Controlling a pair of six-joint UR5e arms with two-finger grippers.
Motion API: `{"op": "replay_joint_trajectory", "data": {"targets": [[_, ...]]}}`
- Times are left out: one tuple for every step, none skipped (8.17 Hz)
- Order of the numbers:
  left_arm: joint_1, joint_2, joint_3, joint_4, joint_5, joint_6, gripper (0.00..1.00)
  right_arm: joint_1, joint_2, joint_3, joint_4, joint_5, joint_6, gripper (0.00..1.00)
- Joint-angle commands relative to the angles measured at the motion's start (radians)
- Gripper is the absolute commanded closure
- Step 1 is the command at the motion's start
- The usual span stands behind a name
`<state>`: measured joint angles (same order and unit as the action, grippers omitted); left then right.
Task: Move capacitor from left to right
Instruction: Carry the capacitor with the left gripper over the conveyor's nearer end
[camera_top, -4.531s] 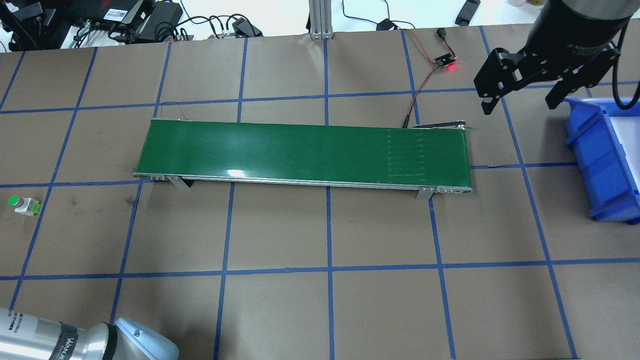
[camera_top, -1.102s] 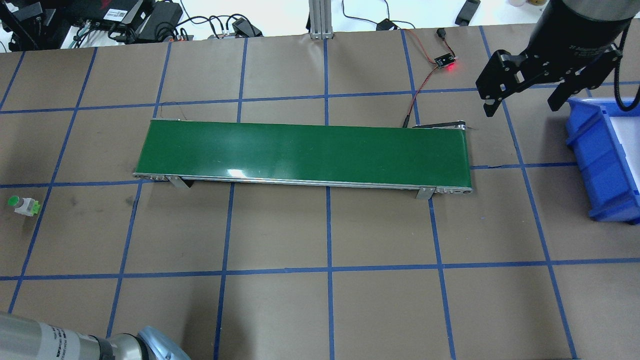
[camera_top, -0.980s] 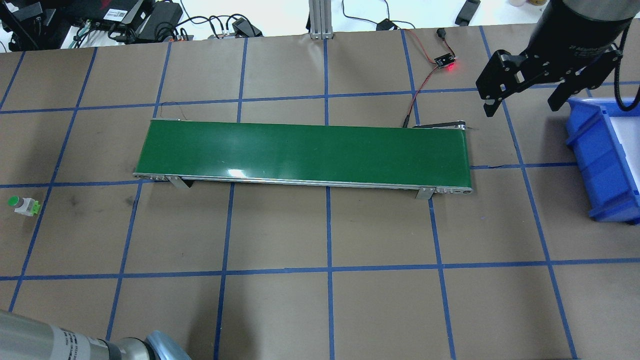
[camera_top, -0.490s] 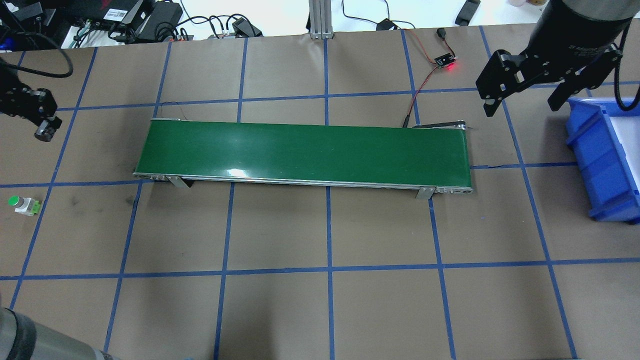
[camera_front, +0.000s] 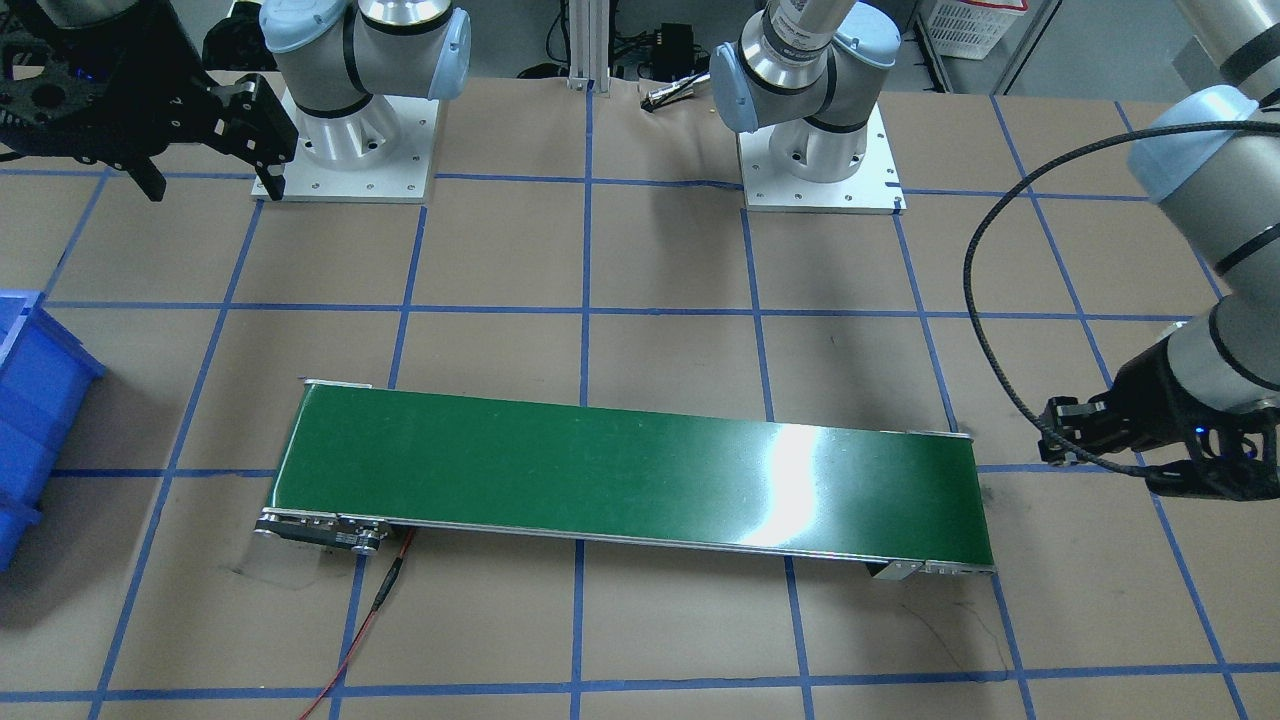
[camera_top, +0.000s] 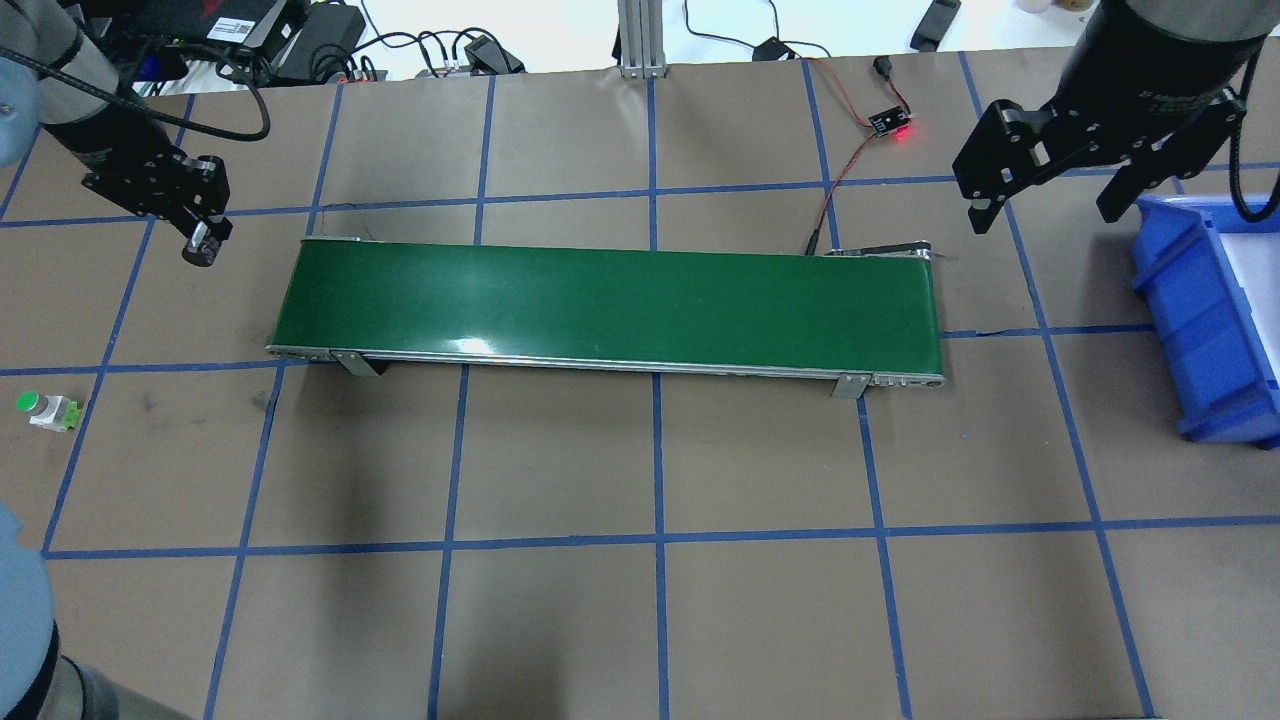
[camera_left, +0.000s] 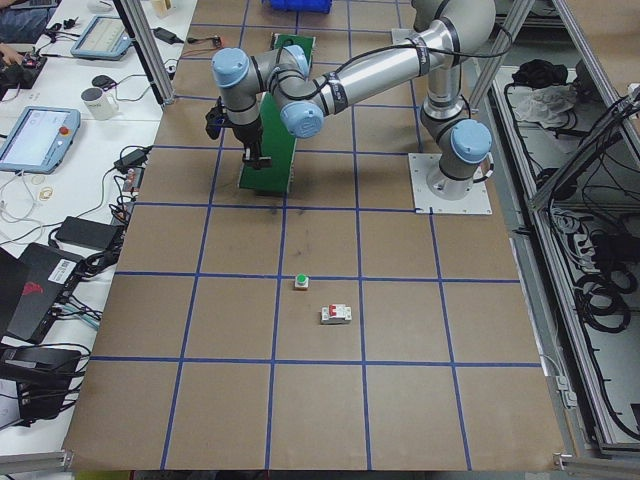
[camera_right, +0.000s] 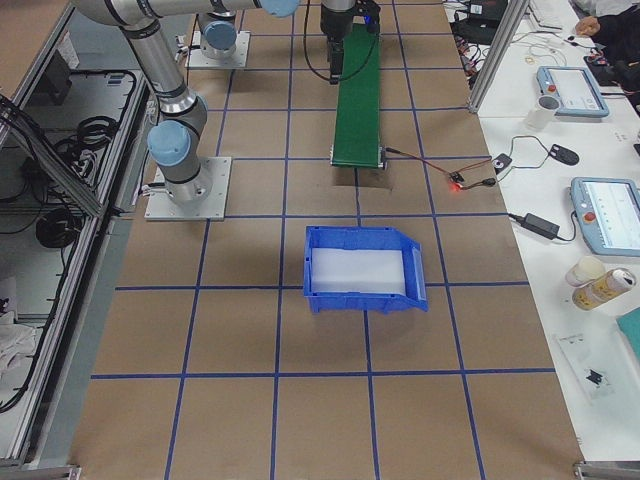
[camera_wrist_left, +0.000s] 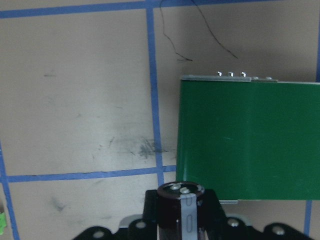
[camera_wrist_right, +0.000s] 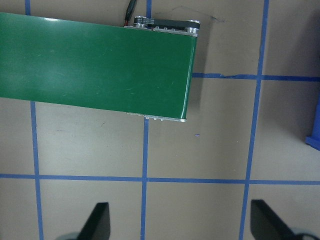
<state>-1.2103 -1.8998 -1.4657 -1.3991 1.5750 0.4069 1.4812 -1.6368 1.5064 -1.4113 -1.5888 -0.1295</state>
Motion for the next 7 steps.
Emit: {"op": "replay_joint_trajectory", "data": {"targets": [[-0.072, 0.004, -0.109, 0.084, 0.000, -0.074, 1.00, -0.001, 0.000, -0.002, -0.009, -0.002, -0.001, 0.00], [-0.078, 0.001, -0.143, 0.130, -0.001, -0.098, 1.00, -0.001, -0.003, -0.003, -0.008, 0.000, -0.001, 0.00], [-0.080, -0.008, -0.149, 0.140, -0.001, -0.096, 1.00, 0.001, 0.000, -0.002, -0.009, 0.003, 0.002, 0.00], [-0.080, -0.021, -0.153, 0.158, -0.001, -0.091, 1.00, 0.002, 0.000, -0.003, -0.017, -0.002, 0.002, 0.00], [-0.080, -0.043, -0.153, 0.208, -0.001, -0.061, 1.00, 0.002, 0.002, -0.003, -0.005, -0.003, 0.008, 0.00], [-0.080, -0.074, -0.148, 0.239, -0.003, -0.042, 1.00, 0.002, 0.002, -0.003, -0.008, 0.000, 0.013, 0.00], [-0.084, -0.080, -0.146, 0.244, -0.003, -0.046, 1.00, 0.002, 0.008, -0.002, -0.008, -0.003, 0.004, 0.00]]}}
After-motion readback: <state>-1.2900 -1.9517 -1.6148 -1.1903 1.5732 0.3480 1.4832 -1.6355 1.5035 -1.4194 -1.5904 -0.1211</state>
